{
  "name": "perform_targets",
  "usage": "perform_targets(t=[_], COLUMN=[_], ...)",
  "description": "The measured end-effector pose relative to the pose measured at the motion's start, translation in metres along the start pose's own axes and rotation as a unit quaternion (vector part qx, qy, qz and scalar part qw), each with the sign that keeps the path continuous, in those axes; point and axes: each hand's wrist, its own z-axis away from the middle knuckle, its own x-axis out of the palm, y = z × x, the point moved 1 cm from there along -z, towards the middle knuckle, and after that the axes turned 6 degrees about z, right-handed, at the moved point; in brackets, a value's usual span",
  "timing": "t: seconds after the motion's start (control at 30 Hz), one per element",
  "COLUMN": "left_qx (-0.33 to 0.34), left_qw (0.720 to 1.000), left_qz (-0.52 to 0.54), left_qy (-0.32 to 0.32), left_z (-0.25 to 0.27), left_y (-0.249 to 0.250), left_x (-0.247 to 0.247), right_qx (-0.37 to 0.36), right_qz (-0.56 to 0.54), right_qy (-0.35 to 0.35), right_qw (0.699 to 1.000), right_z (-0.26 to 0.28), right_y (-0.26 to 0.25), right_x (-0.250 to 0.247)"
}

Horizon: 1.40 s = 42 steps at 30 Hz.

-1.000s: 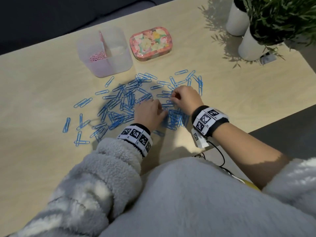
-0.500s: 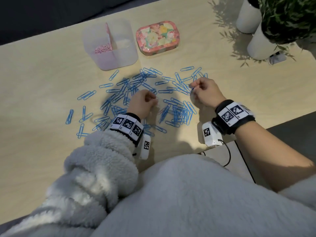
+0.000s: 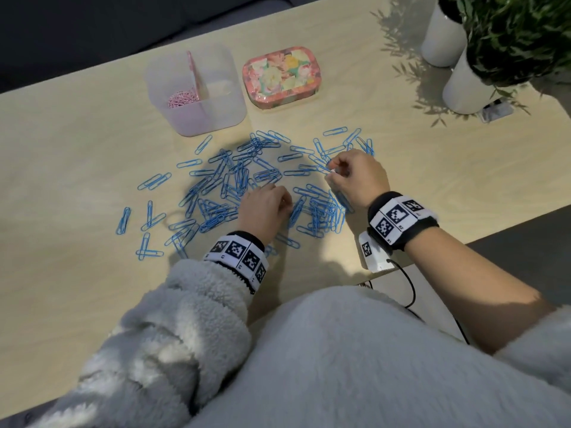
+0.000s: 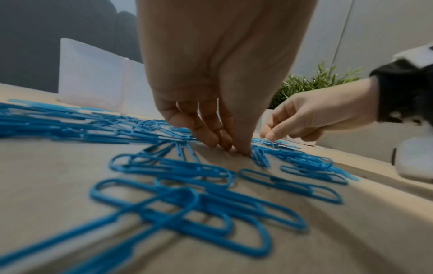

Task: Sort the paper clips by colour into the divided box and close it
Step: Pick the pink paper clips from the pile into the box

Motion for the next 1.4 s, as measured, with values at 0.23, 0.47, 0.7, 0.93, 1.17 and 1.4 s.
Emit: perform_targets(t=[0.23, 0.47, 0.7, 0.93, 1.17, 1.4], left_qx=[-0.019, -0.104, -0.295, -0.211, 0.030, 0.068], left_qw=[0.999, 0.966, 0.807, 0.866, 0.991, 0.994], left_qz=[0.006, 0.232, 0.506, 0.449, 0.108, 0.012], left_qy=[-0.048, -0.050, -0.072, -0.057, -0.071, -0.081], left_z=[-0.003, -0.020, -0.049, -0.069, -0.078, -0.081], left_y=[0.004, 0.003, 0.026, 0.040, 0.061, 0.057], left_x=[0.002, -0.011, -0.022, -0.009, 0.009, 0.015], right_qx=[-0.009, 0.029, 0.019, 0.034, 0.054, 0.028], right_qz=[0.044, 0.016, -0.037, -0.024, -0.008, 0.001], right_qy=[-0.023, -0.004, -0.007, -0.070, 0.020, 0.002], right_qw=[0.999, 0.999, 0.999, 0.997, 0.998, 1.000], right_z=[0.001, 0.012, 0.013, 0.022, -0.015, -0.027], right_y=[0.001, 0.018, 0.018, 0.044, 0.030, 0.023], right_x=[0.004, 0.000, -0.003, -0.018, -0.028, -0.020])
